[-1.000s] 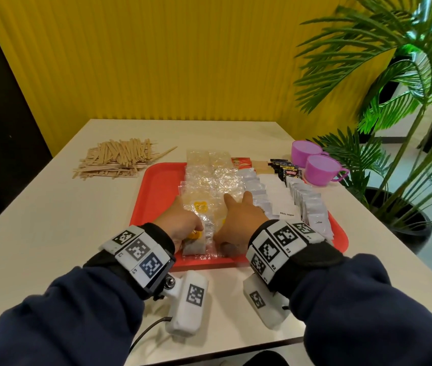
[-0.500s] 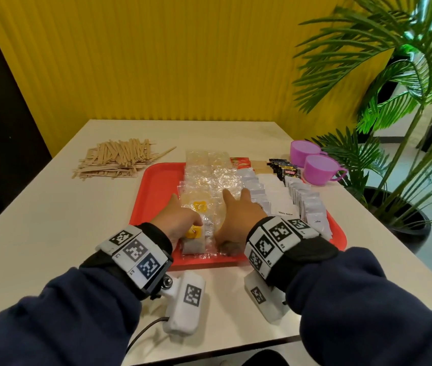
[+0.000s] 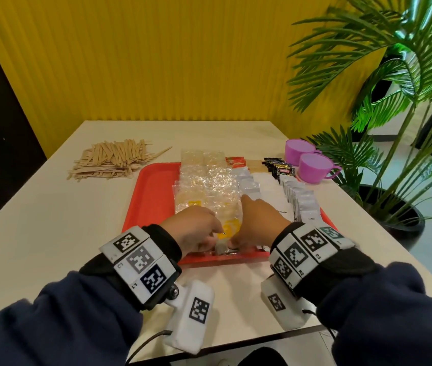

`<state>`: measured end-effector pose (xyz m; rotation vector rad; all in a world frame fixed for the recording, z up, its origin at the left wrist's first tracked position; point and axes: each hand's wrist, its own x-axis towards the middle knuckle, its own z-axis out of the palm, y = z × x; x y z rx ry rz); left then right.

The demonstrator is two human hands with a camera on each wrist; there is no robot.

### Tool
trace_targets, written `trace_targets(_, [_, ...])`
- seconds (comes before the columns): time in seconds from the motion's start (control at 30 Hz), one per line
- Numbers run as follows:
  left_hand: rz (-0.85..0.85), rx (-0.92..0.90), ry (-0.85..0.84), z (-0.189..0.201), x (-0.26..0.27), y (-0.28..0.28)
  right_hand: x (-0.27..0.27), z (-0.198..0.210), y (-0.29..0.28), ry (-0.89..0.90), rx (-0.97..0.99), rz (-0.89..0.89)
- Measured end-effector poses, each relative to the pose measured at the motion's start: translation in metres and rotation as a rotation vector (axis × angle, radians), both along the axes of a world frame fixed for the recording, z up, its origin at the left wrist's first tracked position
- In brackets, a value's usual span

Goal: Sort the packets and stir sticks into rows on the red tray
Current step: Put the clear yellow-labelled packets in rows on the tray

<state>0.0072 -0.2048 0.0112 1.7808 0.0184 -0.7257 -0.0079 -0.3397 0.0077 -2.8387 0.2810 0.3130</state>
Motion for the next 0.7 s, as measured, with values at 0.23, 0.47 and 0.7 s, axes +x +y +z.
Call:
trace_targets(0.23, [0.005,-0.034,0.002,-0.001,0.001,-0.003,0.001,0.0,0.0,-0.011,0.032,0.001])
trace_targets(0.47, [0.05,-0.099,-0.017,-0.005,0.003,-0.008,0.002,-0.005,0.001,-0.011,0.029,0.0])
trace_targets(0.7, [0.138,-0.182,0.028,-0.005,0.007,-0.013,0.004,-0.003,-0.004,0.029,0.109,-0.04])
